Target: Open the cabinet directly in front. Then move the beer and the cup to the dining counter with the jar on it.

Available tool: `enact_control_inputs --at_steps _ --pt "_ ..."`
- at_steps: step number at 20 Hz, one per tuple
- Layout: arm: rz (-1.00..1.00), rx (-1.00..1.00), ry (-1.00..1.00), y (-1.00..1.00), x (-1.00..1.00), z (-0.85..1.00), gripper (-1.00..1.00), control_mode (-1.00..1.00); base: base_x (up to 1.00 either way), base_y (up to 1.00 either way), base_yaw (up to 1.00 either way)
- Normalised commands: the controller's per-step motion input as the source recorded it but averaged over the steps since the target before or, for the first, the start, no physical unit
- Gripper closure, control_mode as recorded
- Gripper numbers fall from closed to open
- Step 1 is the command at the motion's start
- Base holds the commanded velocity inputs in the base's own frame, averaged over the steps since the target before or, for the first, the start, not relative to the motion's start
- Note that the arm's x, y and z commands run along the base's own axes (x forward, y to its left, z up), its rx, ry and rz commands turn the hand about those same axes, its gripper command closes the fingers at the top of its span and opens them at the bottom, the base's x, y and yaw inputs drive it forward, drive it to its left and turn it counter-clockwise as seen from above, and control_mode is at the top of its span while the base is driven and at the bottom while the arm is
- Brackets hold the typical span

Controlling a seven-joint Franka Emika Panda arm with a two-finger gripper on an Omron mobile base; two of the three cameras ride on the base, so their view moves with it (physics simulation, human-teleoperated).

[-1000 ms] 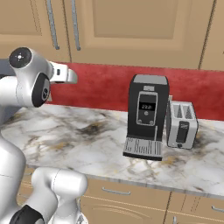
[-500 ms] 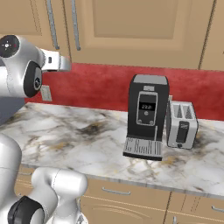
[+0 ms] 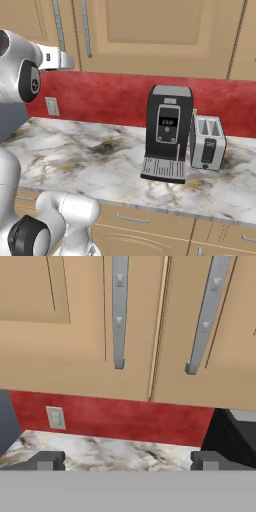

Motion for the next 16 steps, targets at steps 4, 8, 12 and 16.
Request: enact_control_inputs --at_steps 4,8,12,16 --pt "0.00 0.00 -0.06 0.06 0.20 0.26 -1.00 -1.00 0.00 0.00 0.00" --pt "0.00 0.00 -0.04 0.06 0.18 0.23 -1.00 -1.00 0.00 0.00 0.00" --pt "0.00 0.00 -0.03 0.07 0.14 0.25 -1.00 -1.00 0.00 0.00 0.00" --pt "0.00 0.00 -0.03 0.05 0.09 0.28 -1.00 -1.00 0.00 0.00 0.00"
